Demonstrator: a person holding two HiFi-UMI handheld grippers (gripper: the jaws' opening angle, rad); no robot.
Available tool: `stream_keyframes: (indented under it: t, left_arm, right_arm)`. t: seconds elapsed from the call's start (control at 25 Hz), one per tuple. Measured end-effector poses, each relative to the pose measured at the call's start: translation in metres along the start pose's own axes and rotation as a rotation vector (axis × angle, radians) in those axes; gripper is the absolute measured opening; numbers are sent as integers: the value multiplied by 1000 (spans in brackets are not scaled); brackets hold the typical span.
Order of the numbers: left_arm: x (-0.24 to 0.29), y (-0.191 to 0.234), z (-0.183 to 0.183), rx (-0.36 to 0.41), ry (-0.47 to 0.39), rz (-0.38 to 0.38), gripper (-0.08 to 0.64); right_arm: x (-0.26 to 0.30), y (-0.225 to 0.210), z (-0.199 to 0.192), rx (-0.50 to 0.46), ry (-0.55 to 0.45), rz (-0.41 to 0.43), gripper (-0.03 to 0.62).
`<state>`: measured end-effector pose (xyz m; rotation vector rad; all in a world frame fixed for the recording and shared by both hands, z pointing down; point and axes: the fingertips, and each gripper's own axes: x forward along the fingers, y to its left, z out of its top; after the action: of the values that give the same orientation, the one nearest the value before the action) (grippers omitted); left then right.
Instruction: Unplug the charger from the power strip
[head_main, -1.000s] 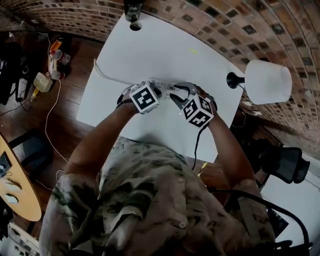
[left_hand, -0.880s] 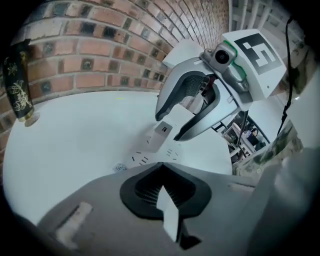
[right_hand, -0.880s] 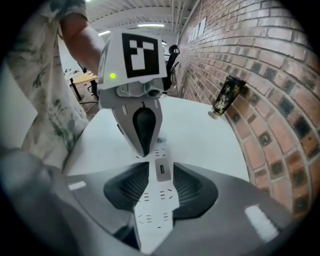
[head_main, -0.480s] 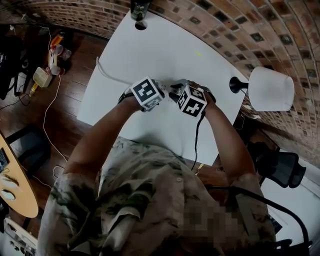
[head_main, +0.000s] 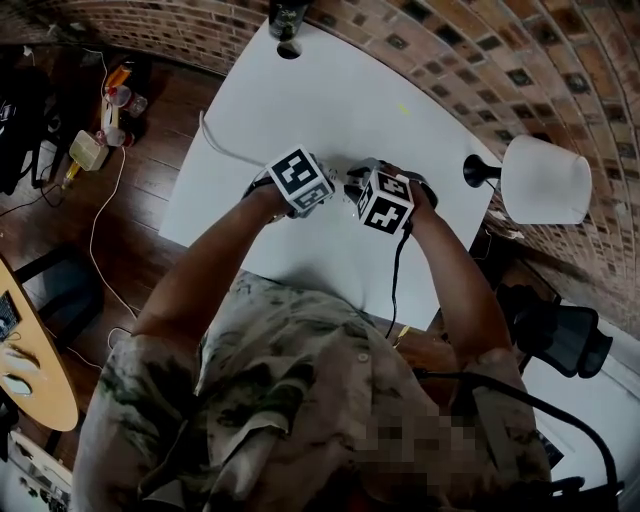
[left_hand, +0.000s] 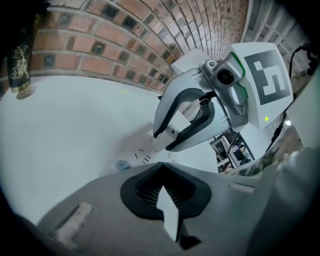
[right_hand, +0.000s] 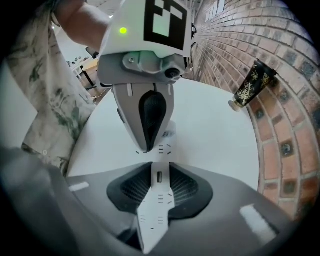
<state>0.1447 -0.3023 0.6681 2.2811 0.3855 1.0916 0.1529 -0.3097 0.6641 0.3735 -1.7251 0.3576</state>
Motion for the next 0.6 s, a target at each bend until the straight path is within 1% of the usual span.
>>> stream_keyframes:
  t: [0.12,0.2,0.28,0.32,0.4,0.6]
  left_arm:
    - [0,0,0,-12,11,-8,-6]
    - [-1,1,0,-13,18,-7,-5]
    - [-3,1,0,-18,21,-9,-5]
    - [-3,1,-1,-24,23,-10,-5]
    - [-1,1,-2,-27,29,-12,-5]
    - [-2,1,-1,7,14,12,-2]
  right_arm:
    - [-9,-1,5,-10,-11,-5,103]
    - [-34,-10,22,-33,-50,-31,103]
    - [-65,-28,40,-53,-75,-75,103]
    - [-79,-37,46,-47,-92,-98,104]
    - [-99,-48,46,-4,-136,-134,104]
    - [-120,-41,18,91,-183,-191,104]
